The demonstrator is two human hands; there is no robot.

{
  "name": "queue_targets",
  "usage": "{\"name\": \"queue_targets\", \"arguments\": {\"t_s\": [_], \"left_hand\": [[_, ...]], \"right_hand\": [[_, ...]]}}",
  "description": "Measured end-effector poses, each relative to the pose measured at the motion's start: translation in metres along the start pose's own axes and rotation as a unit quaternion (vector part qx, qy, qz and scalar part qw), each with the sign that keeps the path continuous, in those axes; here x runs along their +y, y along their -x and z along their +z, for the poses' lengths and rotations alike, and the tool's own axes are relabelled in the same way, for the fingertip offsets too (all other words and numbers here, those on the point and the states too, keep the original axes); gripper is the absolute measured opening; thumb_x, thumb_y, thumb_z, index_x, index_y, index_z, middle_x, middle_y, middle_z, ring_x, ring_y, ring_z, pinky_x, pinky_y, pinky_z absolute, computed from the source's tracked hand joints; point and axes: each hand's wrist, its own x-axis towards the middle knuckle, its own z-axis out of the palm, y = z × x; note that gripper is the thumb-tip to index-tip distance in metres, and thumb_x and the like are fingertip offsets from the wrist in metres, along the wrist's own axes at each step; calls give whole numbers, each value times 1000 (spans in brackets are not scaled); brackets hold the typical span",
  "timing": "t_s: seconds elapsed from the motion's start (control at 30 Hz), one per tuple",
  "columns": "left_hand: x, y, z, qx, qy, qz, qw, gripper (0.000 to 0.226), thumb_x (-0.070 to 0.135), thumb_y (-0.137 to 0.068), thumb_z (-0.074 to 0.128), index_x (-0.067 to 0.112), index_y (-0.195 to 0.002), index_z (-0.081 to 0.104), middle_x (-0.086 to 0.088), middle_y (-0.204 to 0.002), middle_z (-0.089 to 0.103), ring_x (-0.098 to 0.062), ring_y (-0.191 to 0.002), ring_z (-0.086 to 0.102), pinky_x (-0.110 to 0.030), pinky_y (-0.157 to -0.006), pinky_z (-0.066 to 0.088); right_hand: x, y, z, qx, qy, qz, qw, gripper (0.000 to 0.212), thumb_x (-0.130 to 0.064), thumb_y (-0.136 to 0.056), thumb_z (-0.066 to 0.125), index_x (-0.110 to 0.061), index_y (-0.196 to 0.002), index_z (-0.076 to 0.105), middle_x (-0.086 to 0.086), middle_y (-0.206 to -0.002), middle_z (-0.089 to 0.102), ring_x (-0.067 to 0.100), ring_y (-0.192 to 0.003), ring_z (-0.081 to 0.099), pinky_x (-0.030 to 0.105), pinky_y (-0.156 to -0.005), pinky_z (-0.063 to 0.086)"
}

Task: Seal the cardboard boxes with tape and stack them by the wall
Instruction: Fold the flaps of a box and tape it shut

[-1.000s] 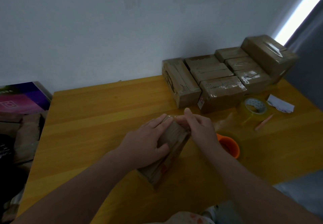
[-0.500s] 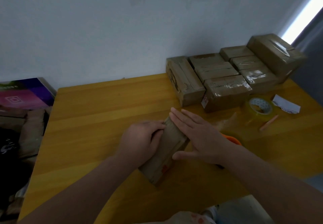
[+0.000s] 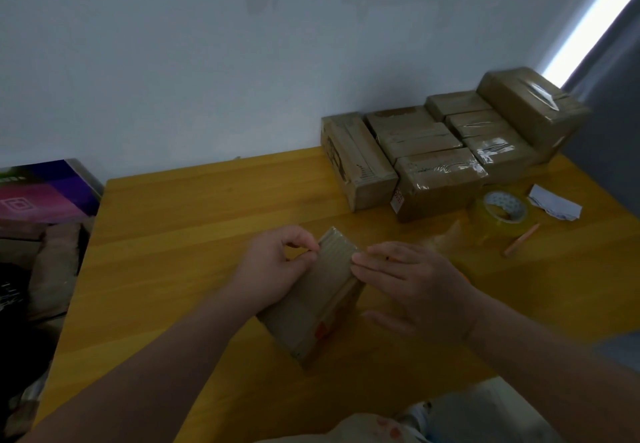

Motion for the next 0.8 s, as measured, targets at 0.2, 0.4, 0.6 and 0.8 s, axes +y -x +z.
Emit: {"name": "queue_targets", "arguments": {"t_s": [0.2, 0.4, 0.6, 0.8], "left_hand": [[20, -18, -2, -73, 94, -127, 985, 26, 11, -88, 63, 29, -107, 62, 1, -94, 62, -13, -79, 57, -24, -63, 45], [33, -30, 22, -45, -92, -143, 984, 48, 62, -72, 70, 27, -100, 53, 11, -87, 52, -9, -81, 53, -26, -64, 43], [25, -38, 23, -37, -15, -150, 988, 33, 51, -82, 67, 20, -91, 60, 3, -90, 57, -15, -86, 56, -29, -71, 45], [27, -37, 16, 0, -97, -115, 989, 31, 43, -97, 49, 17, -95, 65, -4, -98, 65, -17, -87, 56, -29, -73, 42]], "right_hand": [[-18, -14, 11, 120, -185, 340, 914, 16, -29, -88, 66, -16, -96, 71, -6, -85, 68, 10, -73, 64, 26, -64, 55], [-29, -20, 22, 112, -404, 474, 774, 6, -20, -93, 64, -25, -91, 67, -6, -84, 67, 11, -78, 67, 37, -67, 60], [-31, -17, 20, 119, -476, 483, 726, 18, -15, -96, 58, -29, -90, 67, -5, -88, 68, 12, -84, 68, 33, -71, 60], [-31, -25, 17, 132, -521, 501, 679, 17, -11, -96, 56, -21, -95, 69, 0, -95, 69, 16, -89, 69, 33, -76, 60]]}}
